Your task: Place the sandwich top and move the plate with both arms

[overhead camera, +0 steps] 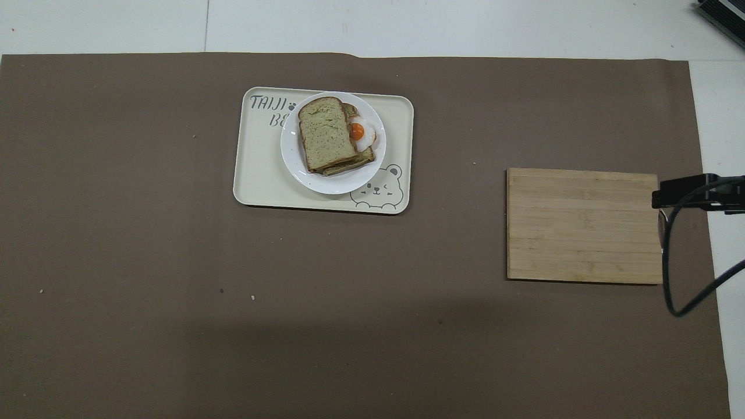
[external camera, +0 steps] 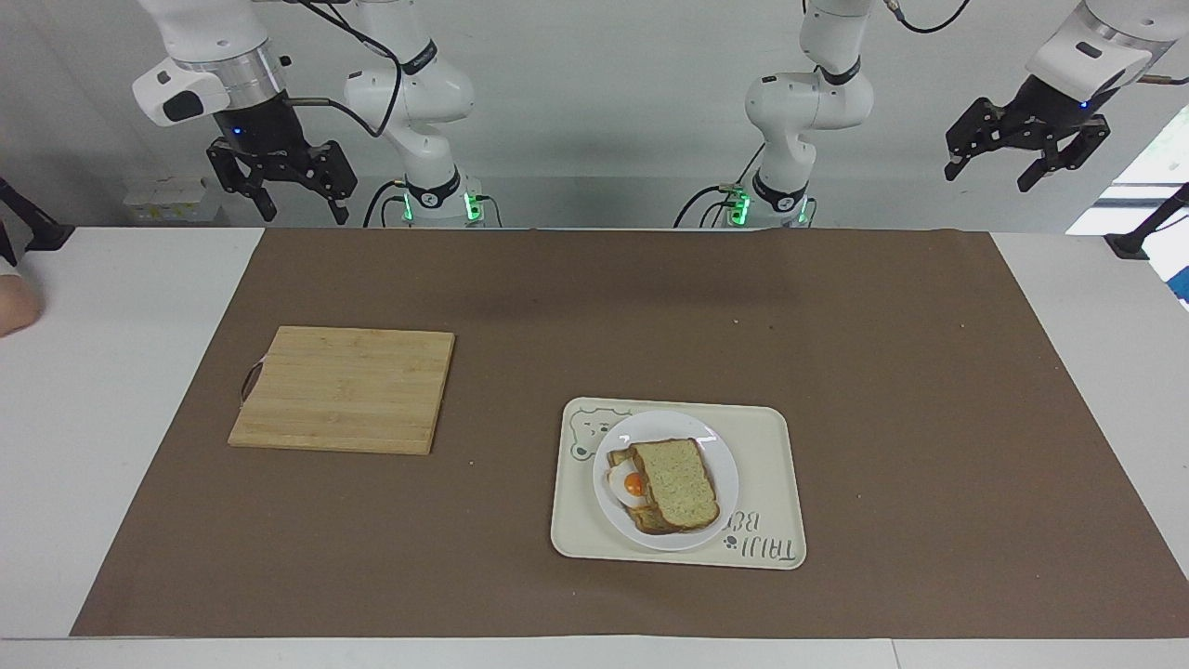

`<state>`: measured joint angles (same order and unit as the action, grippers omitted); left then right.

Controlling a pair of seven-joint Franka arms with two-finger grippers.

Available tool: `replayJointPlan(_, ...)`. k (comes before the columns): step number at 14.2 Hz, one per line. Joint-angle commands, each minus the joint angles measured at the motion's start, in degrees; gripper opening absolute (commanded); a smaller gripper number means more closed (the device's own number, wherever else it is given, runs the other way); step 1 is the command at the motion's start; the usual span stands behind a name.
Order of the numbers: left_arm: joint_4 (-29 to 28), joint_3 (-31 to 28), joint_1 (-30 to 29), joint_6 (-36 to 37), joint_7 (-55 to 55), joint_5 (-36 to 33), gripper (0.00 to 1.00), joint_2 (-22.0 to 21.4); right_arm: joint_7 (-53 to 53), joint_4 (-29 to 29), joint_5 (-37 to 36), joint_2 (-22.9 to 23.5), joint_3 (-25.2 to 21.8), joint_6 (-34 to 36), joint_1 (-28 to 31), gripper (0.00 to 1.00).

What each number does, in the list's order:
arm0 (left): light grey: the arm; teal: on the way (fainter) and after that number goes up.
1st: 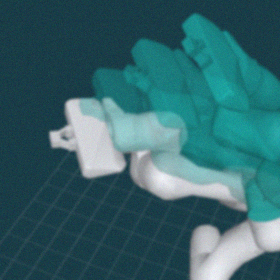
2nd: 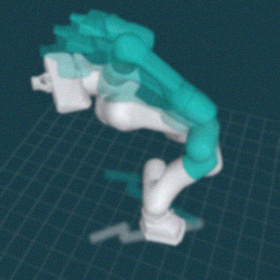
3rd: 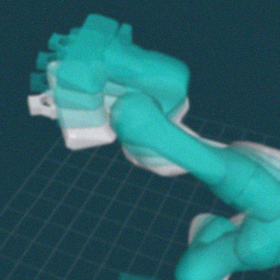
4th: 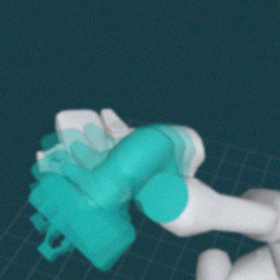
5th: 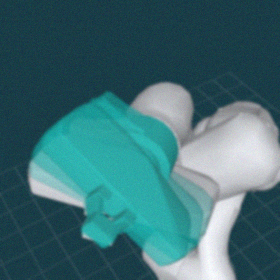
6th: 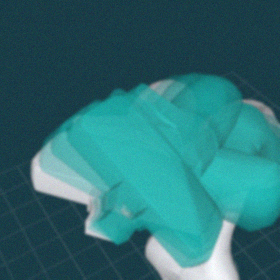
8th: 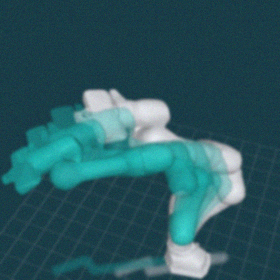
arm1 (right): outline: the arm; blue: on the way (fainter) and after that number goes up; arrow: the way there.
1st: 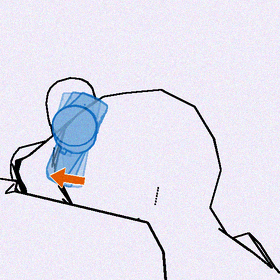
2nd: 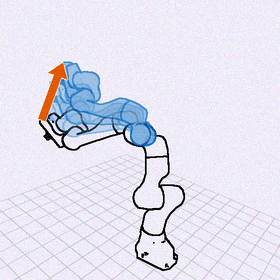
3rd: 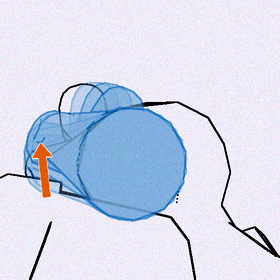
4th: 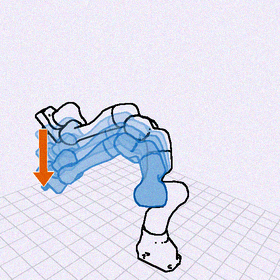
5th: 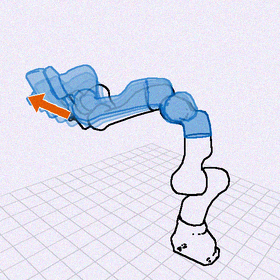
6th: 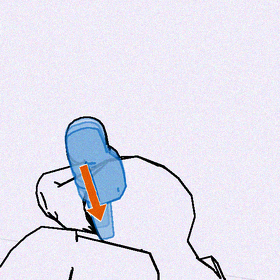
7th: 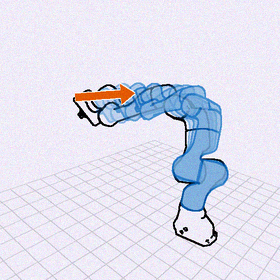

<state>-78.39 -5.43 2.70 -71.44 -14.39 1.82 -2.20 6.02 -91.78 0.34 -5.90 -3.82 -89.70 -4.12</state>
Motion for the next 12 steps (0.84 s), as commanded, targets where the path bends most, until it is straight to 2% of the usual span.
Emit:
replayJointPlan(1, 0.95, 1.03, -0.77, 1.3, 0.68, -1.2, 1.0, -0.26, -1.27, -0.42, -0.25, -0.52, 0.48, 0.67, 0.86, 1.0)
replayJointPlan(12, 0.95, 1.12, -0.86, 0.78, 3.23, -1.2, 1.0, -0.26, -1.27, -0.42, -0.25, -0.52, 0.48, 0.67, 0.86, 1.0)
